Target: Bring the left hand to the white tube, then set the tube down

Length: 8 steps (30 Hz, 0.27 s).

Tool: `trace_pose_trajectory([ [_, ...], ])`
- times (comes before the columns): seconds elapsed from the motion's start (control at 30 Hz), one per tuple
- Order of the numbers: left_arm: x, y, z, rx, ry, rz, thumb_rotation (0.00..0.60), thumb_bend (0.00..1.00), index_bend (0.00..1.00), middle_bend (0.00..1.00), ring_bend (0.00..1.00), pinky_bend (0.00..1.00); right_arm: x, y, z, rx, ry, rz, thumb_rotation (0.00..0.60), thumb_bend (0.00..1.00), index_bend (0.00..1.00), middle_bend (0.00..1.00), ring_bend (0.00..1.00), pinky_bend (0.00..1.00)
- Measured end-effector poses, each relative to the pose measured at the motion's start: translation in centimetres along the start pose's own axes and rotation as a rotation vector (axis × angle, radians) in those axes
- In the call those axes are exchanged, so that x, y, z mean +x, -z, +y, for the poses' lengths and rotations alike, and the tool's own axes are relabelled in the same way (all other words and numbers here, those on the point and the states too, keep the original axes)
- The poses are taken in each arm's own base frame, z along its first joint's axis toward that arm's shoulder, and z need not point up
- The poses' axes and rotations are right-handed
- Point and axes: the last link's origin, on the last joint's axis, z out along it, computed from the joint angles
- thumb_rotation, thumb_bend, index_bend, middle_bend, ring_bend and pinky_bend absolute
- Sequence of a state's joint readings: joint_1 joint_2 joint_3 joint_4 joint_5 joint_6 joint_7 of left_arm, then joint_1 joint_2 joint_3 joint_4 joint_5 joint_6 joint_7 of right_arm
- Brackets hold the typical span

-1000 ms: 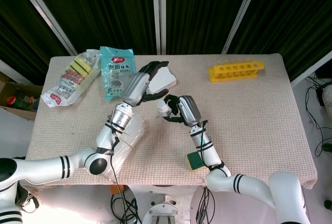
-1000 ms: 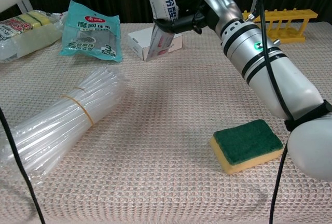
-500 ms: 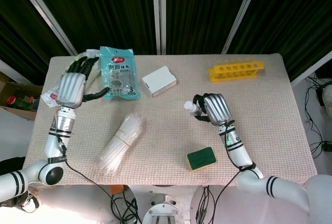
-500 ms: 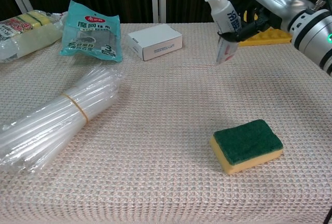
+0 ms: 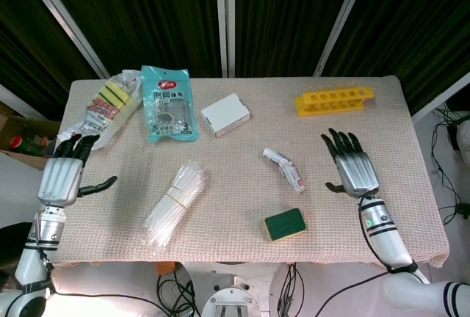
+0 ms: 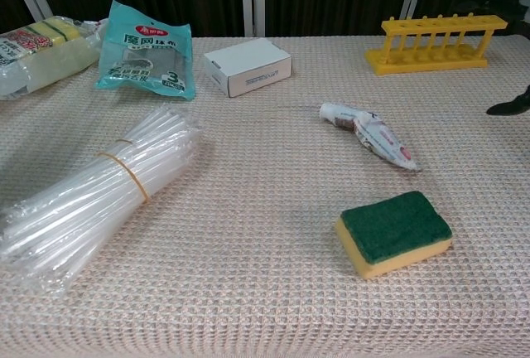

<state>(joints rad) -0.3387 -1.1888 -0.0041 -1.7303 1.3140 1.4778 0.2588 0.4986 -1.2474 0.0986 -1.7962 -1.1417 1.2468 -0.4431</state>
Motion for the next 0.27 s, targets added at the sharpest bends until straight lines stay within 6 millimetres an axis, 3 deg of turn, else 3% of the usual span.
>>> trace_pose_trajectory([
  [0.27,-2.0,5.9,-2.2,0.081,-0.033,0.039,0.0,0.0,0.11,0.14,0.1,0.16,-2.1,8.6,6.5,-0.266,0.033,0.11,0.6,0.0,0.0,0.0,0.0,0.0],
])
